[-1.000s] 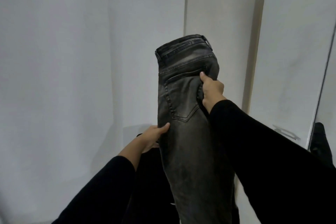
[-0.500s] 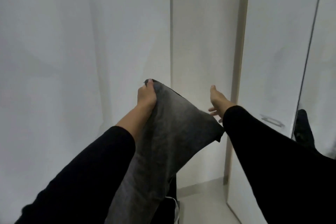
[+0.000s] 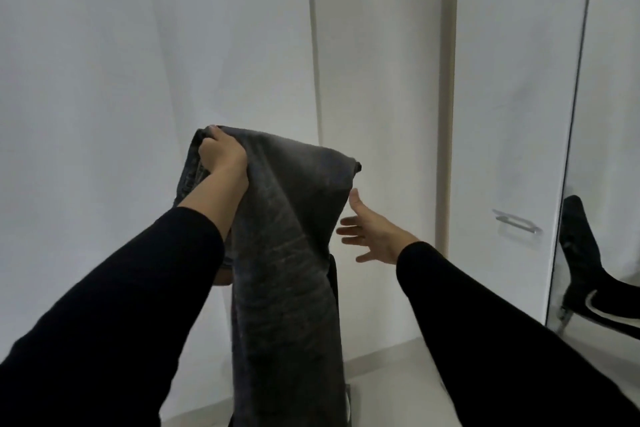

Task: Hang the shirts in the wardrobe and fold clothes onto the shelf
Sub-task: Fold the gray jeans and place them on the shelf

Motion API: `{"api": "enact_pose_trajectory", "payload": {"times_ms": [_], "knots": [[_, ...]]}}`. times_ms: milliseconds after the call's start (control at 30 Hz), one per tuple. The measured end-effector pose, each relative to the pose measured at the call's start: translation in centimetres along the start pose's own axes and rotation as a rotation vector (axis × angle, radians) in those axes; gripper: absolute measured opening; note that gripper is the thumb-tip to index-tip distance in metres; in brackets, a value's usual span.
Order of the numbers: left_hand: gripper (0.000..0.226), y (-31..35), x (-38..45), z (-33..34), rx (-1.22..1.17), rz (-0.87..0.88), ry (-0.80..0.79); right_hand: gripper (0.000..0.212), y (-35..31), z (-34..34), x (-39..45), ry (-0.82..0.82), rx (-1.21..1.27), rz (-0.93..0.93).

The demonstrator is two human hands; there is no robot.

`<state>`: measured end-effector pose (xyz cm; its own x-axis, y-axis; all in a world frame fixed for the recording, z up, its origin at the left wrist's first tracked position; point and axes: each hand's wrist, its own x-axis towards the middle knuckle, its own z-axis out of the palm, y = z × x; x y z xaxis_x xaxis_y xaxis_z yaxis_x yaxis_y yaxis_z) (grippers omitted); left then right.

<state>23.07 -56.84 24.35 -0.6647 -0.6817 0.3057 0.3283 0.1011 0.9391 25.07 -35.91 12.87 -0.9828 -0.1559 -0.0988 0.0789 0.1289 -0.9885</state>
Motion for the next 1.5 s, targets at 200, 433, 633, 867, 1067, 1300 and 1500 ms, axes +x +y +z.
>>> {"api": "enact_pose_trajectory", "payload": {"times_ms": [200, 433, 633, 867, 1067, 1300, 1500], "knots": [[0.054, 0.0, 0.1, -0.4, -0.093, -0.105, -0.03, 0.084, -0.3, 2.4, 1.0, -0.086, 0.007, -0.101], [0.056, -0.8, 0.9, -1.7, -0.086, -0.173, -0.294, 0.079, -0.5, 1.8, 0.8, -0.069, 0.136, -0.229], [0.061, -3.0, -0.7, -3.7, 0.086, -0.341, -0.862, 0.017, -3.7, 2.7, 0.4, 0.033, 0.364, -0.387], [0.086, -7.7, 1.8, -5.1, 0.212, -0.561, -0.743, 0.042, -5.0, 6.1, 1.7, 0.17, 0.304, -0.373], [0.079, -8.7, 2.0, -7.2, 0.319, -0.569, -1.079, 0.056, -5.2, 4.8, 2.4, 0.274, 0.315, -0.34], [0.033, -6.5, -1.5, -3.0, -0.131, -0.235, -0.826, 0.065, -5.1, 1.2, 0.2, 0.153, 0.363, -0.19], [0.036, -4.2, -3.9, 1.7, -0.234, -0.167, -0.664, 0.053, -2.7, -0.2, -0.9, 0.039, 0.528, -0.2]]}}
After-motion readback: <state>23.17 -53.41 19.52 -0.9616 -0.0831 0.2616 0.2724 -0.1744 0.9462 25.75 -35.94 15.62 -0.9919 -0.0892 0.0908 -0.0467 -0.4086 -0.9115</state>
